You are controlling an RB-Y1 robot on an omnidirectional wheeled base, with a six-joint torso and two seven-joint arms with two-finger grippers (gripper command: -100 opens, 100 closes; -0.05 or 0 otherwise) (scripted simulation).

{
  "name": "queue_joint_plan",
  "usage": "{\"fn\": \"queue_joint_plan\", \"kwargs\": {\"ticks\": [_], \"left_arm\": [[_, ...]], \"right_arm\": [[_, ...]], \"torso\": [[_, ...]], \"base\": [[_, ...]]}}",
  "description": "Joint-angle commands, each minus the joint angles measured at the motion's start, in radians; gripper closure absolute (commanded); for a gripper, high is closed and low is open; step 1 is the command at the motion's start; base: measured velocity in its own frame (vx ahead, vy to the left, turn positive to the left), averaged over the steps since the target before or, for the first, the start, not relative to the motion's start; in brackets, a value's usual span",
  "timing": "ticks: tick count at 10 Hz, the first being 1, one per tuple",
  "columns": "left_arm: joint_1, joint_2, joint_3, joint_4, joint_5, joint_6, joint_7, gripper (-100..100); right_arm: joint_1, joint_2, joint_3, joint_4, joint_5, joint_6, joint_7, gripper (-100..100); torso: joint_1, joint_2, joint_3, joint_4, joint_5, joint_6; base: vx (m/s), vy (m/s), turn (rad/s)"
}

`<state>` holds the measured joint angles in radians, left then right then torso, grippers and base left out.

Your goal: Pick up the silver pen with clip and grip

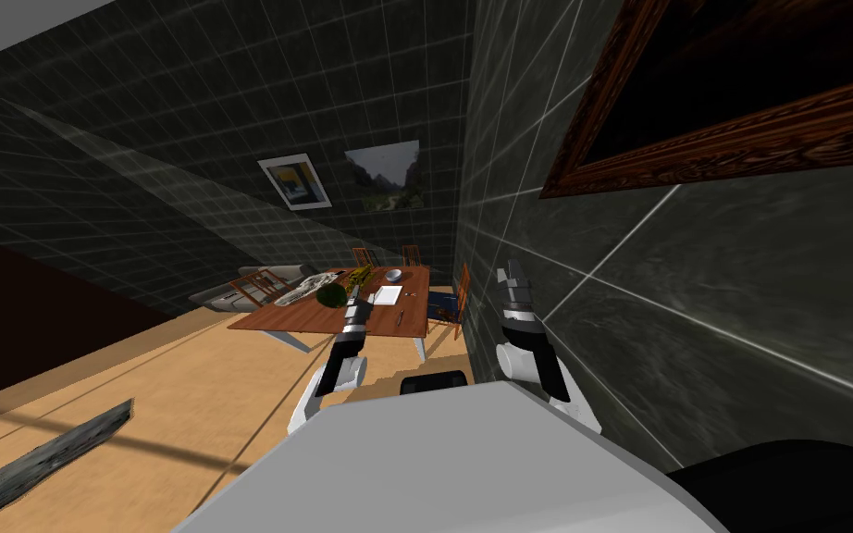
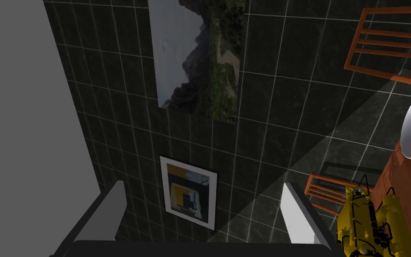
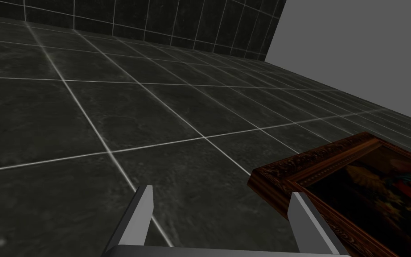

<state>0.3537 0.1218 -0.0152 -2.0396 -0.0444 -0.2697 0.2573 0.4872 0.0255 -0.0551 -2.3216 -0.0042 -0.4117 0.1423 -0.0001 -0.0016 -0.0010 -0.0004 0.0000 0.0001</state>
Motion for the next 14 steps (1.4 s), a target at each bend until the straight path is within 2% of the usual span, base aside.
{"fn": "queue_joint_plan", "kwargs": {"ticks": [1,2,3,5,6,8,9,10,11,13,14], "left_arm": [[-0.041,0.016,0.000,0.050,0.025,0.050,0.050,-100],[-0.067,0.022,-0.002,0.084,0.040,0.080,0.080,-100],[-0.067,0.022,-0.002,0.091,0.040,0.080,0.087,-100],[-0.122,0.028,-0.008,0.159,0.073,0.139,0.151,-100],[-0.122,0.028,-0.008,0.167,0.073,0.142,0.157,-100],[-0.181,0.031,-0.013,0.234,0.107,0.205,0.217,-100],[-0.181,0.031,-0.013,0.251,0.107,0.208,0.230,-100],[-0.212,0.031,-0.016,0.277,0.125,0.242,0.267,-100],[-0.212,0.031,-0.016,0.294,0.125,0.242,0.268,-100],[-0.275,0.028,-0.022,0.364,0.162,0.305,0.334,-100],[-0.275,0.028,-0.022,0.385,0.162,0.312,0.345,-100]], "right_arm": [[0.000,0.000,0.000,0.000,0.000,0.000,0.000,0],[0.000,0.000,0.000,0.000,0.000,0.000,0.000,0],[0.000,0.000,0.000,0.000,0.000,0.000,0.000,0],[0.000,0.000,0.000,0.000,0.000,0.000,0.000,0],[0.000,0.000,0.000,0.000,0.000,0.000,0.000,0],[0.000,0.000,0.000,0.000,0.000,0.000,0.000,0],[0.000,0.000,0.000,0.000,0.000,0.000,0.000,0],[0.000,0.000,0.000,0.000,0.000,0.000,0.000,0],[0.000,0.000,0.000,0.000,0.000,0.000,0.000,0],[0.000,0.000,0.000,0.000,0.000,0.000,0.000,0],[0.000,0.000,0.000,0.000,0.000,0.000,0.000,0]], "torso": [[0.000,0.000,0.000,0.000,0.000,0.000],[0.000,0.000,0.000,0.000,0.000,0.000],[0.000,0.000,0.000,0.000,0.000,0.000],[0.000,0.000,0.000,0.000,0.000,0.000],[0.000,0.000,0.000,0.000,0.000,0.000],[0.000,0.000,0.000,0.000,0.000,0.000],[0.000,0.000,0.000,0.000,0.000,0.000],[0.000,0.000,0.000,0.000,0.000,0.000],[0.000,0.000,0.000,0.000,0.000,0.000],[0.000,0.000,0.000,0.000,0.000,0.000],[0.000,0.000,0.000,0.000,0.000,0.000]], "base": [[0.017,-0.003,0.017],[0.016,-0.005,0.021],[0.011,-0.003,0.007],[0.013,-0.002,0.020],[0.010,-0.003,0.006],[0.014,-0.002,0.019],[0.015,-0.003,0.008],[0.013,-0.002,0.021],[0.010,-0.004,0.004],[0.013,-0.003,0.022],[0.013,-0.003,0.008]]}}
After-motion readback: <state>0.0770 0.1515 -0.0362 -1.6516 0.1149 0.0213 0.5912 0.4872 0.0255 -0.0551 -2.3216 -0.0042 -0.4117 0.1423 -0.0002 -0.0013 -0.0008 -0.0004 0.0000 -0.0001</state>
